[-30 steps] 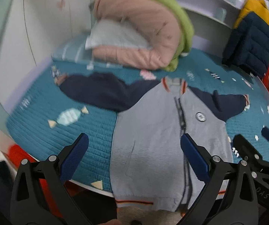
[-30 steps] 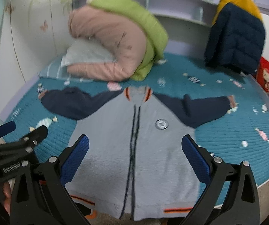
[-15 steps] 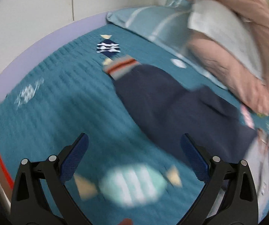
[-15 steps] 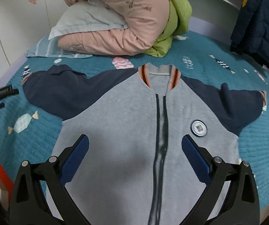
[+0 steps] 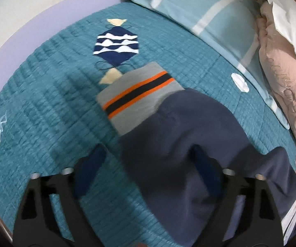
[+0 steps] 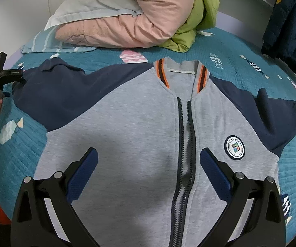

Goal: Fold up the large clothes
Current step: 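Lower the left tool onto the navy sleeve cuff and grasp it, then carry the grasped sleeve across the jacket body with the left tool and release, then grasp the other navy sleeve cuff with the right tool and fold it across the body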

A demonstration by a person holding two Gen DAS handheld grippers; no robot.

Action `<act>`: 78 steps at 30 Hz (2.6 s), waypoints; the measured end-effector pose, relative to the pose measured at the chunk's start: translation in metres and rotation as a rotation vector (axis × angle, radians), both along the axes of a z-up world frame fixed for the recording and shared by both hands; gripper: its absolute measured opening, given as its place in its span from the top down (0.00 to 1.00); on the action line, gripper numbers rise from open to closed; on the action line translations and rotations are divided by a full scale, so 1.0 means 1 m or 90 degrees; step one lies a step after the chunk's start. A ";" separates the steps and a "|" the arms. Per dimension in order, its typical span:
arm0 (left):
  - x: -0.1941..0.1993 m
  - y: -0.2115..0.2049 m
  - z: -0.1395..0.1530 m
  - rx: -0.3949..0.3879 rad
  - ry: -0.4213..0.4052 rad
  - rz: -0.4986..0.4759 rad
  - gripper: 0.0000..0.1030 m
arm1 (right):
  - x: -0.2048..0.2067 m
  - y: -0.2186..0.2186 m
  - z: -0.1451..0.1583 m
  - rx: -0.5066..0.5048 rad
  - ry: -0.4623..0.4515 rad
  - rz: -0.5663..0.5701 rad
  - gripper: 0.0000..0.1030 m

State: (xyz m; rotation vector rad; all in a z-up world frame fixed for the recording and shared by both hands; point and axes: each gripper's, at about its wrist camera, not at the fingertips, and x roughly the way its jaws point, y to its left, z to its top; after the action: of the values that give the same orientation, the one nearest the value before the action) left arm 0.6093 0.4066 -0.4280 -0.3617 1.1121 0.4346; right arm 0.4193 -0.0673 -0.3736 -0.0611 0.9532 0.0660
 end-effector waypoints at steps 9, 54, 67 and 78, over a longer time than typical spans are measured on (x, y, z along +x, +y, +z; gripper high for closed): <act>-0.029 0.014 0.036 -0.059 -0.159 -0.026 0.89 | 0.021 0.007 0.007 0.077 -0.014 0.038 0.07; -0.094 -0.593 0.043 0.015 -0.138 -0.495 0.88 | -0.074 -0.397 -0.057 0.301 -0.008 -0.313 0.58; -0.133 -0.610 0.054 -0.118 -0.202 -0.611 0.25 | -0.081 -0.463 -0.063 0.328 -0.047 -0.427 0.50; -0.096 -0.599 -0.009 -0.028 -0.044 -0.530 0.26 | -0.022 -0.533 -0.062 0.404 -0.120 -0.471 0.49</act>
State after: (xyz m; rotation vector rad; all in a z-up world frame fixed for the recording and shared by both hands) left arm 0.5134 -0.1928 -0.4372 0.0670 1.1037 -0.3361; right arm 0.3974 -0.6004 -0.4354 0.8541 0.6844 -0.3179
